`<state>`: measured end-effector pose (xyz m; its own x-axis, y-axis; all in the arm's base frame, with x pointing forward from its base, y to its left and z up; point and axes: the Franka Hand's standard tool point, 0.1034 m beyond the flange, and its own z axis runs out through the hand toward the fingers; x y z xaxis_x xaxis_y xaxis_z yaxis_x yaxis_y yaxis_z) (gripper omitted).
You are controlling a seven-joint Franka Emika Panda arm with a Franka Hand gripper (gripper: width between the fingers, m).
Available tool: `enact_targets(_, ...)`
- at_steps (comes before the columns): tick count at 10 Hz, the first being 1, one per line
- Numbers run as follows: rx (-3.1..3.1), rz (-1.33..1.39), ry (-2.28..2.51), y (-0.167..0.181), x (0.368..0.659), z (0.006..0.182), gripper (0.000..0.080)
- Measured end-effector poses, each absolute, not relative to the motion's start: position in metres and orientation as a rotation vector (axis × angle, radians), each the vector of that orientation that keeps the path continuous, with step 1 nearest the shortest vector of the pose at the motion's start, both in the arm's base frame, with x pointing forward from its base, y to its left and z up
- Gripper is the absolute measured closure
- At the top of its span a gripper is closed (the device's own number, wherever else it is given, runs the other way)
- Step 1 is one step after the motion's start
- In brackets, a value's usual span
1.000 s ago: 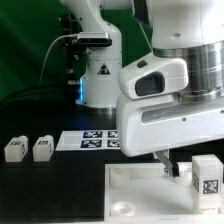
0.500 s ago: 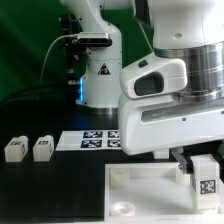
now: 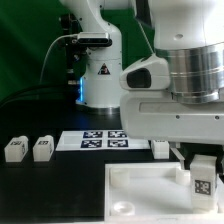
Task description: Assemble one leg
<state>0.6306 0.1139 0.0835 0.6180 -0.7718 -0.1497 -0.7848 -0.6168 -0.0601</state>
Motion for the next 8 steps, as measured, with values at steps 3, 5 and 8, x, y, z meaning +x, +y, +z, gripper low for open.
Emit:
enact_targets(3, -2.263, 0.244, 1.948, 0.111, 0.633, 0.083, 0.0508)
enact_targets(5, -2.124, 0.255, 2.126, 0.116, 0.632, 0.084, 0.0508)
enact_targets(8, -2.396, 0.208, 1.834, 0.128, 0.624, 0.075, 0.0238)
